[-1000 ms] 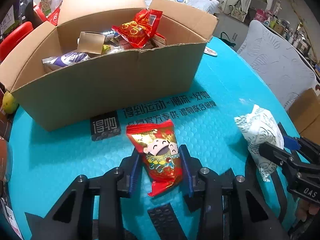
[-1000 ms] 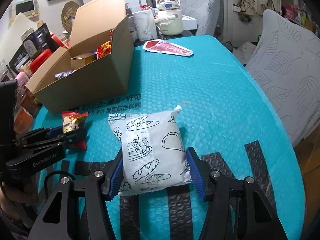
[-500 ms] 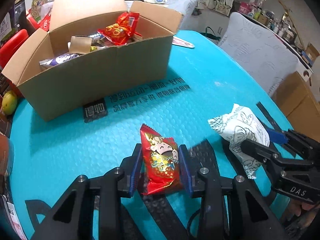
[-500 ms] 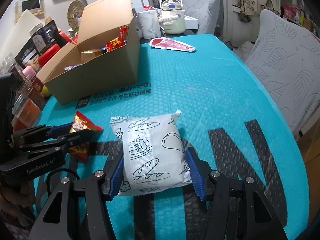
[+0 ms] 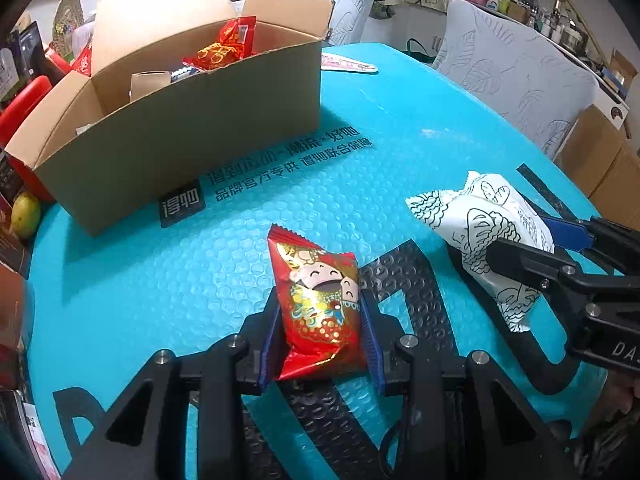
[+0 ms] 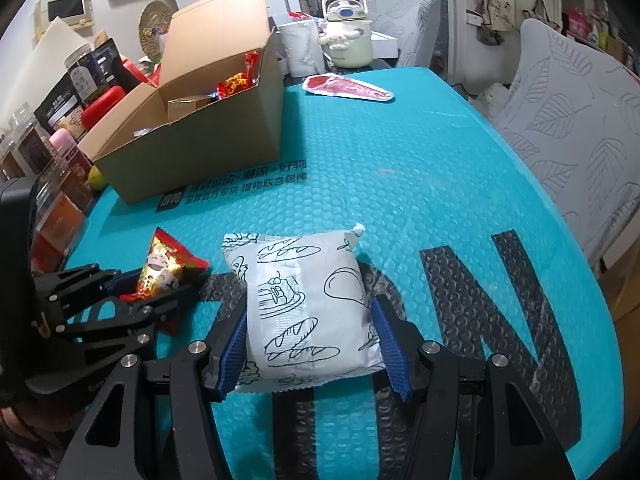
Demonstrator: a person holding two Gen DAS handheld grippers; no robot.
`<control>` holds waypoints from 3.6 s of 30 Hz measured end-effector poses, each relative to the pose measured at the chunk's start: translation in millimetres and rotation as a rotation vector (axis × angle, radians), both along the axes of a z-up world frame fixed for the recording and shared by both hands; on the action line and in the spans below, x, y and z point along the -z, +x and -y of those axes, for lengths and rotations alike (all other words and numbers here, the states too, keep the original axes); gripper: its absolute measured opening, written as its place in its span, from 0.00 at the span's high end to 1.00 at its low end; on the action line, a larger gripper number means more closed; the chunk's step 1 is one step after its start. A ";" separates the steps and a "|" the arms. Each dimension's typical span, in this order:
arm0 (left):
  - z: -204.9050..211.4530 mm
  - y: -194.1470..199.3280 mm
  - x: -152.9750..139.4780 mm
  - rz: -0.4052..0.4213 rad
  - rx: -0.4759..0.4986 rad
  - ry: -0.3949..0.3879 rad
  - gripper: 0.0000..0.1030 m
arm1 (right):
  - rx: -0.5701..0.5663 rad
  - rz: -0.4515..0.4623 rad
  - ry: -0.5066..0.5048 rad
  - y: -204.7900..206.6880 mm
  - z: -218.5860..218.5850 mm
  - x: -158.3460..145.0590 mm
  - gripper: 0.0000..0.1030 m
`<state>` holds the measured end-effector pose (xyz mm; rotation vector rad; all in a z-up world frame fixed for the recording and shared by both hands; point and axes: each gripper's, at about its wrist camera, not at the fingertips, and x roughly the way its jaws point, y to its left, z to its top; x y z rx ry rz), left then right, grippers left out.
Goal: Organize snacks
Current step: 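Lift and carry the bread-print bag and candy packet with both tools over the box, then lower both tools into the box and open them to release the snacks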
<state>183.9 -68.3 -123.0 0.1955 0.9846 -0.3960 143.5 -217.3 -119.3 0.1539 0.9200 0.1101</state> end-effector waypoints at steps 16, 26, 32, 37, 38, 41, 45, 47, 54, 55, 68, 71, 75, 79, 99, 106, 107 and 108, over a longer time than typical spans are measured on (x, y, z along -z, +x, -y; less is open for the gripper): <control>-23.6 -16.0 -22.9 0.053 -0.033 -0.078 0.71 | -0.015 0.025 0.075 -5.1 -1.8 -0.6 0.46; -36.5 -28.8 -57.0 0.132 -0.062 -0.133 0.71 | -0.041 0.113 0.079 -20.8 -9.2 -29.1 0.46; -48.9 -32.7 -81.5 0.175 -0.086 -0.182 0.71 | -0.077 0.164 0.079 -21.3 -16.5 -52.9 0.46; -57.6 -33.2 -101.3 0.223 -0.097 -0.196 0.71 | -0.111 0.209 0.077 -18.6 -24.4 -74.0 0.46; -59.9 -32.4 -107.4 0.237 -0.098 -0.200 0.71 | -0.120 0.220 0.074 -17.2 -26.4 -79.2 0.46; -64.4 -28.1 -121.5 0.270 -0.103 -0.208 0.71 | -0.146 0.253 0.060 -12.3 -32.3 -94.6 0.46; -70.0 -20.3 -140.4 0.305 -0.106 -0.226 0.71 | -0.184 0.301 0.044 -3.4 -40.5 -115.6 0.46; -72.1 -16.4 -149.6 0.323 -0.109 -0.235 0.71 | -0.202 0.320 0.043 2.8 -43.4 -124.1 0.46; -79.1 1.8 -178.4 0.401 -0.125 -0.238 0.71 | -0.240 0.375 0.035 27.9 -52.8 -148.6 0.46; -79.1 3.0 -181.2 0.413 -0.127 -0.233 0.71 | -0.249 0.380 0.033 33.5 -54.9 -151.4 0.46; -89.0 70.7 -202.3 0.484 -0.156 -0.238 0.71 | -0.301 0.445 0.027 101.7 -68.7 -177.6 0.46; -94.1 91.8 -202.2 0.490 -0.172 -0.242 0.71 | -0.304 0.457 0.025 119.9 -71.1 -180.9 0.46; -99.4 114.4 -200.3 0.488 -0.189 -0.250 0.71 | -0.304 0.469 0.012 146.0 -77.4 -181.3 0.46; -106.4 136.7 -195.6 0.483 -0.221 -0.256 0.71 | -0.301 0.464 0.023 173.3 -83.1 -177.6 0.46; -110.5 213.5 -127.8 0.299 -0.274 -0.124 0.71 | -0.302 0.241 0.055 256.7 -97.2 -102.3 0.46; -112.7 230.6 -104.6 0.231 -0.285 -0.086 0.71 | -0.315 0.177 0.046 268.5 -104.2 -83.4 0.46; -112.6 231.9 -102.7 0.224 -0.286 -0.084 0.71 | -0.317 0.168 0.049 270.1 -105.2 -81.2 0.46; -113.0 233.6 -100.3 0.217 -0.288 -0.081 0.71 | -0.317 0.161 0.044 271.0 -106.8 -78.6 0.46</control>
